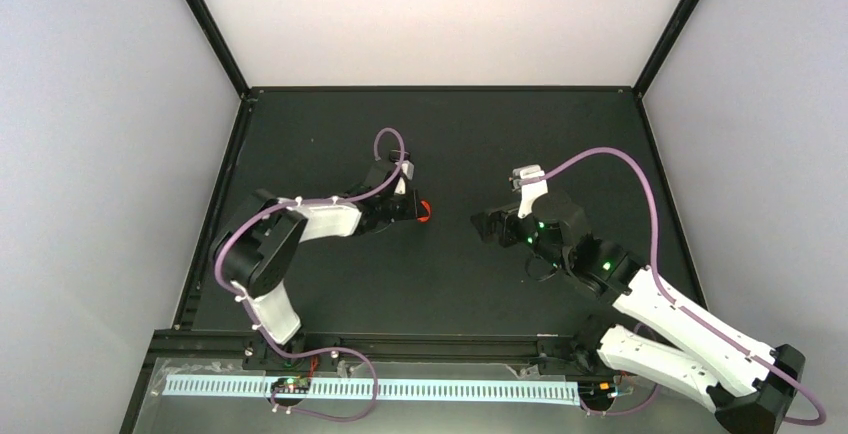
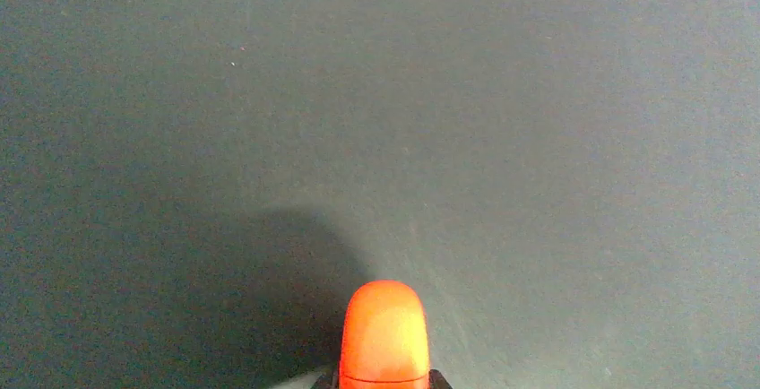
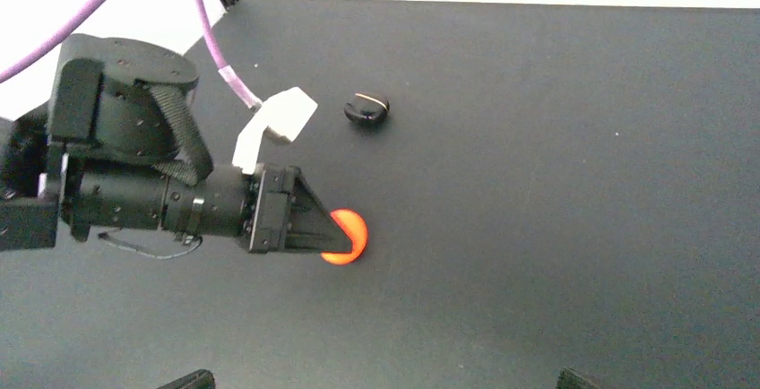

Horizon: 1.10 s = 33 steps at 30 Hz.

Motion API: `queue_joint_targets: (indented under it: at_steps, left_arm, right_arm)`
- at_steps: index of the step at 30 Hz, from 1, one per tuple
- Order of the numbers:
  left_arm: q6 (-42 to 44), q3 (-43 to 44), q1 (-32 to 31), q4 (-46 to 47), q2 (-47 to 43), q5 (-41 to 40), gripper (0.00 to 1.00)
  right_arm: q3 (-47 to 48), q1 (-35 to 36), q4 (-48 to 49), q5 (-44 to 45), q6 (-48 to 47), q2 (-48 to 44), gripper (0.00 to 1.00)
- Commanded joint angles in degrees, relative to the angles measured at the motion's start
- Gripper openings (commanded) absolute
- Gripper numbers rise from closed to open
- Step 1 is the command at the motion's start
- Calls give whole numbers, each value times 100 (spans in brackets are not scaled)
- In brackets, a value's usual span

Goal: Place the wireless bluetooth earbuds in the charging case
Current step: Place the charging case at the center of the board, then reset both arms

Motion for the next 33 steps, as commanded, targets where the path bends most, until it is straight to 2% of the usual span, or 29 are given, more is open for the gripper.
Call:
queue_joint_targets:
  at_steps: [1,7,9,10,14,17,19,22,27,30,33]
  left_arm:
    - [-23,584,112,-125,553,116,1]
    - [-49,915,199,-363,1005,77,2]
    - [-64,966,197,-445,1075,73,4]
    - [-78,968,198,-475,1082,68,9]
    - [-78,874,199,-628,985,-56,42]
    - [-66,739,198,-786,770,-267,62]
    - [-86,621,213,-923,482,-477,74]
    - [-159,439,251,-1341,-124,-947,98]
    - [-57,397,338,-2439,-1592,-1887,99]
    - [70,949,347,-3638,-2343,-2779,99]
    - [445,1379,346,-4267,-3131,-3552,99]
  right_arm:
    - [-104,-29,106,96,-101,-22,100]
    - [-14,-32,26,141,-164,-80,100]
    - [15,-33,4,148,-184,-82,100]
    - [33,-30,-16,155,-184,-75,100]
    - [94,-29,-31,148,-184,-38,100]
    - [146,-29,-33,157,-209,-6,100]
    - [219,-33,-65,193,-226,20,100]
    - [344,-35,-144,275,-229,20,100]
    - [375,-34,-86,815,-112,-171,100]
    - [410,-32,-31,1805,192,-377,100]
    - [372,-31,74,3097,348,-658,100]
